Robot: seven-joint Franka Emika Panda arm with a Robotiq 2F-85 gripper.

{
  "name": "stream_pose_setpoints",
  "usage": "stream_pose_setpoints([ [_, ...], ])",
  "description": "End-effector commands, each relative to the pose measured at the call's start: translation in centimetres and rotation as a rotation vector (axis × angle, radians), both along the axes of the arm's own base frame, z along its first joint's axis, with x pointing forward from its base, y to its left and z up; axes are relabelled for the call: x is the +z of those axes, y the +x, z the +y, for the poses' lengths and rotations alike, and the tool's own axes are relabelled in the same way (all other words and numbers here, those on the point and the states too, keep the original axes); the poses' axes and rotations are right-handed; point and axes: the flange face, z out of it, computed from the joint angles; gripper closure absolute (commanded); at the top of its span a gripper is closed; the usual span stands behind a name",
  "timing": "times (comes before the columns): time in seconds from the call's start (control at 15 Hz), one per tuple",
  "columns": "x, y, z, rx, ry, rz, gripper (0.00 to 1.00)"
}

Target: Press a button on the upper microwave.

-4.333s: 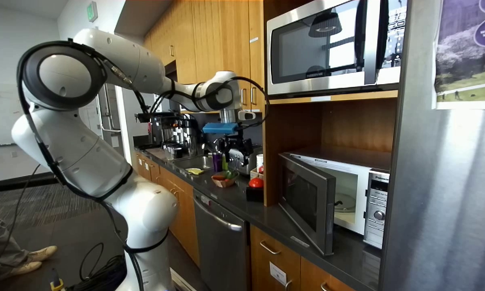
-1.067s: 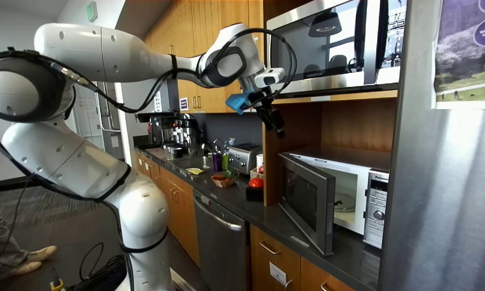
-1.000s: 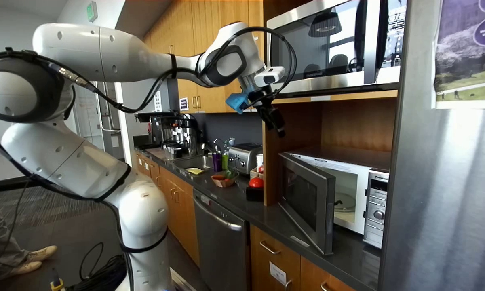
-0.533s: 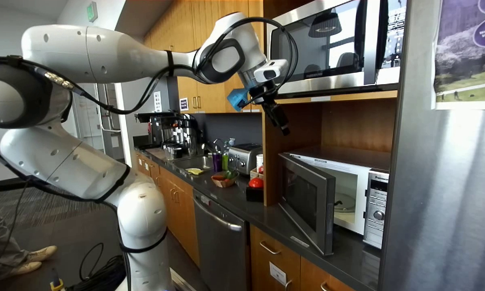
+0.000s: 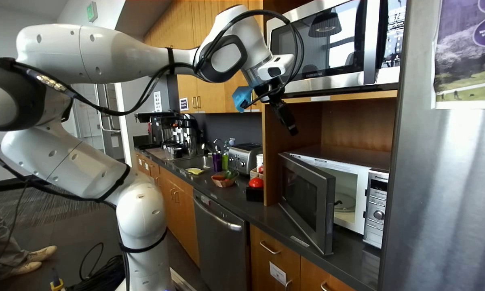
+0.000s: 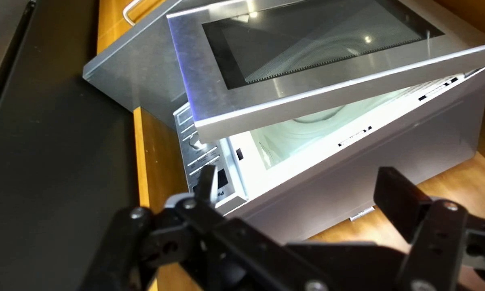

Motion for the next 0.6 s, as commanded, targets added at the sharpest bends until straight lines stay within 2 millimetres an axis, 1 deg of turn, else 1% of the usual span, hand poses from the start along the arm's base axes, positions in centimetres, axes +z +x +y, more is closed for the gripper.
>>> stream_pose_setpoints([
  [0.0, 0.12, -0.19, -0.49, -0.036, 0.000, -0.020, 0.00],
  [0.07, 0.03, -0.17, -0.32, -0.010, 0.001, -0.004, 0.00],
  [0.53, 0.05, -0.18, -0.41, -0.015, 0.000, -0.008, 0.00],
])
